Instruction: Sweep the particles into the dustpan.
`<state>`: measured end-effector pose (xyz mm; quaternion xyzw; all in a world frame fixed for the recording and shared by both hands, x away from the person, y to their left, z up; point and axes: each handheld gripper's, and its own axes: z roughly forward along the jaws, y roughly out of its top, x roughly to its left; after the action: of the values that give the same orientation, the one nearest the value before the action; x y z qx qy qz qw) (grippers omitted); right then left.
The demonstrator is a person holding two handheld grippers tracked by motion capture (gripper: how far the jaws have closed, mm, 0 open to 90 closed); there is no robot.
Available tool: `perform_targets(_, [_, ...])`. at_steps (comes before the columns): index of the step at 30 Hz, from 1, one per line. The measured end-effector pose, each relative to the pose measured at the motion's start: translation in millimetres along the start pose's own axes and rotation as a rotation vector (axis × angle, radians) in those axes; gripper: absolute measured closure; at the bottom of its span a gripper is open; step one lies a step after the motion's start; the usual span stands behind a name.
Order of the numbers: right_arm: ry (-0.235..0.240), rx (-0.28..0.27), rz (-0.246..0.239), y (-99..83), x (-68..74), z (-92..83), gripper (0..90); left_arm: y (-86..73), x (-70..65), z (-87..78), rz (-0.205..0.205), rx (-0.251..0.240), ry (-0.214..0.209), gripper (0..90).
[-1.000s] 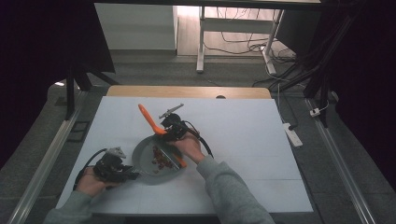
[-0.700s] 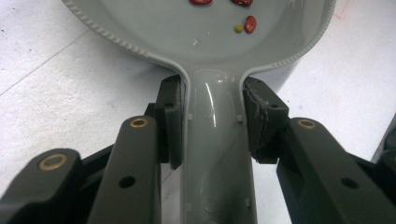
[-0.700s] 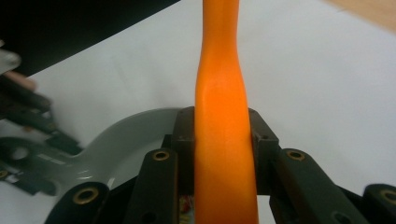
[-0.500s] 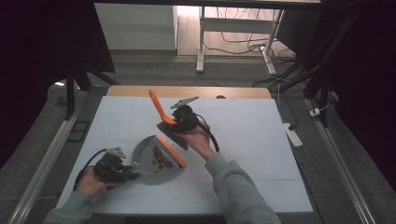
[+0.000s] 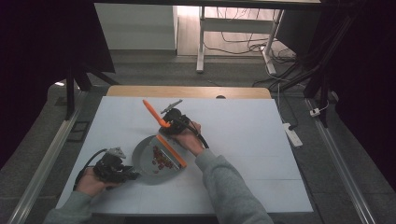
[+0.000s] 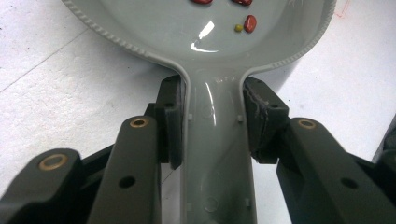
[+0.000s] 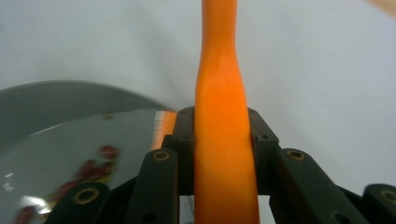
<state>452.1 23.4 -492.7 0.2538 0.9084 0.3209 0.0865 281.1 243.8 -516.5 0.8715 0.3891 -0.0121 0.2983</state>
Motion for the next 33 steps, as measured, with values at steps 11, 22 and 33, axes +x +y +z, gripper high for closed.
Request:
perform_targets(11, [0.113,-0.157,0.03,0.5,14.7,-48.2,70.7,-0.6,-0.4,1.2,-0.001,0.003,0.007,61.6])
perform_targets(22, [0.054,-0.189,0.096,-21.1,-14.6,-71.2,70.7,-4.4,-1.2,2.1,-0.002,-0.03,0.014,61.6])
perform_targets(33, [0.032,-0.21,0.1,-50.5,-20.6,-88.9,70.6,-7.4,-4.3,2.6,0.008,-0.082,0.043,61.7])
